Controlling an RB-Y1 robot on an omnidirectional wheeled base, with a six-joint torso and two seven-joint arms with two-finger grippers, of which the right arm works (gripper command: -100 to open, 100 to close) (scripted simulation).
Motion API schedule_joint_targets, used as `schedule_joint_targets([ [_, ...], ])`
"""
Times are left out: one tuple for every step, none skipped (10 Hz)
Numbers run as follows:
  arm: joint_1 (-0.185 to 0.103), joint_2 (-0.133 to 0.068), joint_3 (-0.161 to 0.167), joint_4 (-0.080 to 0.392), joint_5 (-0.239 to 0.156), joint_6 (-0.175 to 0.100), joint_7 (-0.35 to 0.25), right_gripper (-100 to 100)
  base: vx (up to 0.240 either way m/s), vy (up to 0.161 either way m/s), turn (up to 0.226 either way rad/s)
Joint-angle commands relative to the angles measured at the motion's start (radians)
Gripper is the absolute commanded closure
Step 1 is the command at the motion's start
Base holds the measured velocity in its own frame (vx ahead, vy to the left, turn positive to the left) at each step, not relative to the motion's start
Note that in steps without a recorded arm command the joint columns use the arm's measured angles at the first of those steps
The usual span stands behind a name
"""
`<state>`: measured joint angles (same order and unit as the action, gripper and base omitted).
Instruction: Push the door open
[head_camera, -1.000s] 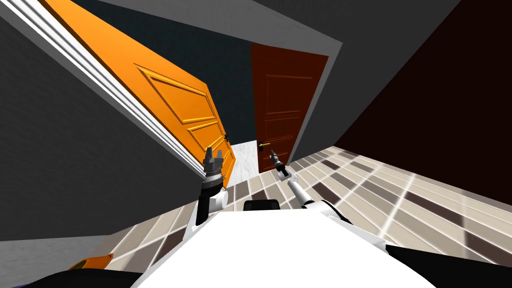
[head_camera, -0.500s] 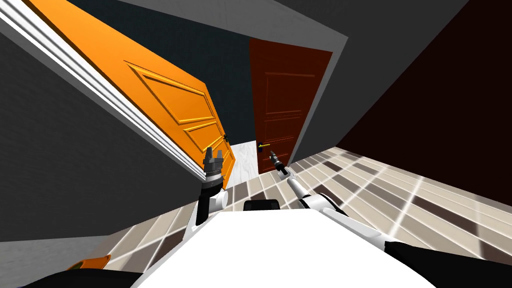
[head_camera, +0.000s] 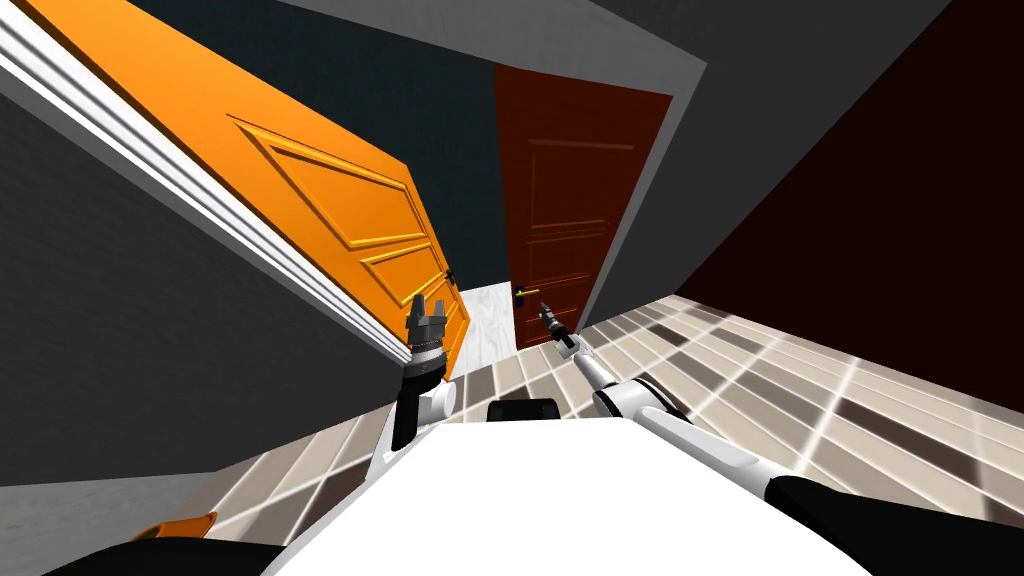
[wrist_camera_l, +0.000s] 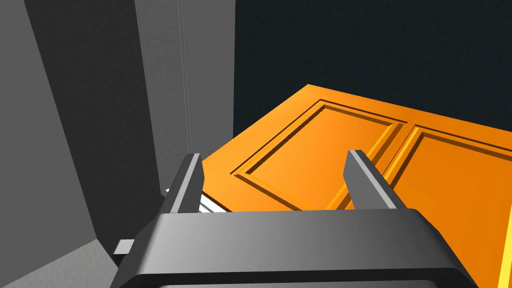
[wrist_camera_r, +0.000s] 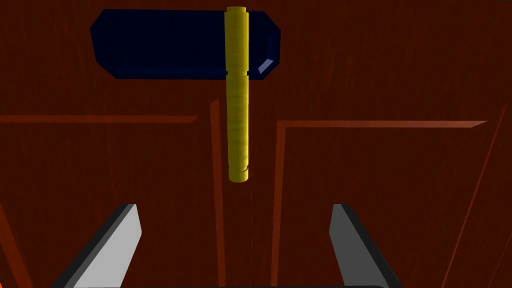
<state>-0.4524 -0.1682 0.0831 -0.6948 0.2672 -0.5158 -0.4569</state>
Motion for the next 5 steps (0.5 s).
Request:
schedule_joint_targets([
  [0.000,0.001,-0.004,0.002,-0.001,0.000,0.003,-100,0.107,0.001,0.025],
  [0.000,0.001,-0.005,0.002,-0.002,0.000,0.004,-100,0.157,0.043,0.025],
  [0.000,0.002,-0.007,0.003,-0.003,0.000,0.006,-100,0.182,0.051,0.015],
  [0.000,0.002,-0.009,0.005,-0.004,0.000,0.009,-100,0.209,0.050,0.030],
  [0.000,0.003,-0.012,0.006,-0.005,0.000,0.011,-100,0.207,0.062,0.030],
])
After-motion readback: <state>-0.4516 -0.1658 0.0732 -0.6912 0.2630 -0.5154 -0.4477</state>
